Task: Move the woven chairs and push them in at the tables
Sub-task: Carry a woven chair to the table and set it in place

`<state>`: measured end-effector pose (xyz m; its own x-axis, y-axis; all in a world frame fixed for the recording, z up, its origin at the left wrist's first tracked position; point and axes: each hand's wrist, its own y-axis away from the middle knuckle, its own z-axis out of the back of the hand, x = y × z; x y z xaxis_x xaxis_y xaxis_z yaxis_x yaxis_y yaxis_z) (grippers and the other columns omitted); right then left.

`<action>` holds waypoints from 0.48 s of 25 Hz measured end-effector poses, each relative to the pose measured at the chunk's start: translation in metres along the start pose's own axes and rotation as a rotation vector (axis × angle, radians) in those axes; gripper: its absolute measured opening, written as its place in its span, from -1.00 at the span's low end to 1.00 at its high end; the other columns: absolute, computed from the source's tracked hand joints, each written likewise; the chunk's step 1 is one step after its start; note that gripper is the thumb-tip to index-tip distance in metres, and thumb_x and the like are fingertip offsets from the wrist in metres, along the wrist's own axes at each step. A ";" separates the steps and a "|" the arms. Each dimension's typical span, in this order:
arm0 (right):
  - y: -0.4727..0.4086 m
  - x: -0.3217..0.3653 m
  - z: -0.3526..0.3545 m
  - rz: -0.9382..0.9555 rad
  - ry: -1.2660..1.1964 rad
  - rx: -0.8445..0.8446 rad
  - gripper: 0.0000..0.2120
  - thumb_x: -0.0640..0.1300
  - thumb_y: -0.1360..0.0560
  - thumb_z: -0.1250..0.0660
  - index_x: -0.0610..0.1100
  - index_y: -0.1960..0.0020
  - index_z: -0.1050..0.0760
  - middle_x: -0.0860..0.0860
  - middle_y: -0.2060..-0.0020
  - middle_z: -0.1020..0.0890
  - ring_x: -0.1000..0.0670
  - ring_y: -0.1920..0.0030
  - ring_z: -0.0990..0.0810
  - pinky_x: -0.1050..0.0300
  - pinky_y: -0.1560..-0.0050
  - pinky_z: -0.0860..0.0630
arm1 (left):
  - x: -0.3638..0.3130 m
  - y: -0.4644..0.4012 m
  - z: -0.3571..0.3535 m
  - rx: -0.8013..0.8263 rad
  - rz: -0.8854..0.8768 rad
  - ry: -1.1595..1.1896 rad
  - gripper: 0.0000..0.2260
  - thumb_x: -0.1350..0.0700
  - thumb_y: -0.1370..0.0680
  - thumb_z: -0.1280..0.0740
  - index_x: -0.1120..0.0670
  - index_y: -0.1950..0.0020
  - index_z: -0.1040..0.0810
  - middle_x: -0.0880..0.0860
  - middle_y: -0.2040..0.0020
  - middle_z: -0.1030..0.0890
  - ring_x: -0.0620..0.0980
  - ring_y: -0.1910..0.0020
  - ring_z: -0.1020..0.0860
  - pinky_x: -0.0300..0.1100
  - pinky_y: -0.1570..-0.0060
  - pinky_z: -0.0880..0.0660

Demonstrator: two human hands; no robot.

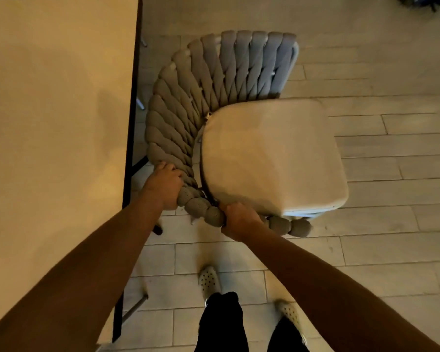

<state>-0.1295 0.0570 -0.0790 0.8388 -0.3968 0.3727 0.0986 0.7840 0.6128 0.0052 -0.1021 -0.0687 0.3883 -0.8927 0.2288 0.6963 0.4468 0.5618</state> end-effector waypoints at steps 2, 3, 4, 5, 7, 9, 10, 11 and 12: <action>0.017 -0.015 -0.007 0.015 0.046 0.001 -0.66 -0.13 -0.43 -0.31 -0.08 -0.20 -0.42 -0.12 -0.04 -0.61 -0.15 -0.02 -0.58 0.09 0.14 -0.40 | -0.023 0.012 0.000 0.006 0.012 0.028 -0.60 -0.09 -0.44 -0.26 -0.03 -0.26 -0.47 0.00 -0.33 -0.42 0.07 -0.29 -0.31 -0.08 -0.36 -0.15; 0.029 -0.025 -0.012 0.018 0.066 0.002 -0.66 -0.13 -0.43 -0.31 -0.07 -0.19 -0.42 -0.12 -0.04 -0.61 -0.16 -0.03 -0.57 0.09 0.15 -0.39 | -0.040 0.020 0.000 0.007 0.022 0.047 -0.62 -0.08 -0.45 -0.25 -0.03 -0.25 -0.48 0.00 -0.32 -0.43 0.08 -0.28 -0.32 -0.07 -0.35 -0.15; 0.046 -0.038 -0.018 0.015 0.073 0.005 -0.66 -0.13 -0.42 -0.31 -0.07 -0.19 -0.42 -0.13 -0.04 -0.61 -0.17 -0.05 -0.57 0.08 0.13 -0.40 | -0.062 0.029 0.000 0.004 0.030 0.066 -0.63 -0.07 -0.45 -0.25 -0.03 -0.23 -0.49 0.01 -0.31 -0.44 0.09 -0.28 -0.32 -0.07 -0.35 -0.15; 0.060 -0.051 -0.023 0.013 0.080 0.007 -0.65 -0.13 -0.42 -0.30 -0.07 -0.20 -0.42 -0.13 -0.06 -0.61 -0.18 -0.07 -0.56 0.05 0.08 -0.44 | -0.083 0.037 0.000 0.001 0.043 0.088 -0.64 -0.06 -0.45 -0.25 -0.02 -0.22 -0.50 0.01 -0.31 -0.45 0.09 -0.27 -0.33 -0.07 -0.34 -0.16; 0.094 -0.081 -0.036 0.014 0.126 0.018 -0.61 -0.13 -0.45 -0.27 -0.05 -0.27 -0.39 -0.13 -0.12 -0.59 -0.18 -0.13 -0.54 -0.01 -0.03 -0.48 | -0.133 0.054 0.001 0.010 0.086 0.127 -0.65 -0.05 -0.46 -0.24 -0.01 -0.22 -0.50 0.02 -0.28 -0.47 0.10 -0.26 -0.34 -0.08 -0.30 -0.19; 0.126 -0.113 -0.047 0.029 0.201 0.036 -0.57 -0.12 -0.47 -0.24 0.01 -0.34 -0.35 -0.10 -0.20 -0.55 -0.17 -0.20 -0.49 -0.03 -0.13 -0.46 | -0.186 0.068 0.005 0.032 0.131 0.153 -0.68 -0.04 -0.48 -0.25 0.00 -0.21 -0.50 0.04 -0.26 -0.48 0.11 -0.25 -0.35 -0.08 -0.28 -0.22; 0.146 -0.132 -0.053 0.043 0.253 0.045 -0.56 -0.11 -0.48 -0.23 0.04 -0.35 -0.33 -0.08 -0.23 -0.53 -0.16 -0.23 -0.47 -0.03 -0.17 -0.43 | -0.218 0.078 0.009 0.047 0.164 0.172 -0.70 -0.01 -0.50 -0.24 0.02 -0.20 -0.51 0.05 -0.24 -0.49 0.11 -0.25 -0.36 -0.07 -0.27 -0.23; 0.165 -0.151 -0.058 0.060 0.301 0.052 -0.55 -0.11 -0.48 -0.23 0.05 -0.36 -0.33 -0.06 -0.25 -0.51 -0.16 -0.25 -0.44 -0.03 -0.21 -0.39 | -0.250 0.088 0.012 0.044 0.212 0.208 -0.74 0.05 -0.51 -0.23 0.05 -0.18 -0.52 0.07 -0.22 -0.50 0.11 -0.24 -0.37 -0.07 -0.26 -0.25; 0.185 -0.171 -0.062 0.072 0.334 0.054 -0.54 -0.10 -0.48 -0.23 0.06 -0.36 -0.32 -0.04 -0.26 -0.49 -0.16 -0.27 -0.41 -0.03 -0.24 -0.37 | -0.282 0.096 0.013 0.026 0.260 0.259 -0.76 0.11 -0.53 -0.22 0.08 -0.16 -0.53 0.08 -0.21 -0.50 0.10 -0.24 -0.38 -0.06 -0.24 -0.26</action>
<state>-0.2216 0.2991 -0.0729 0.9725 -0.1560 0.1728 0.0118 0.7742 0.6329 -0.0456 0.1919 -0.0685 0.6926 -0.7036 0.1590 0.5399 0.6518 0.5325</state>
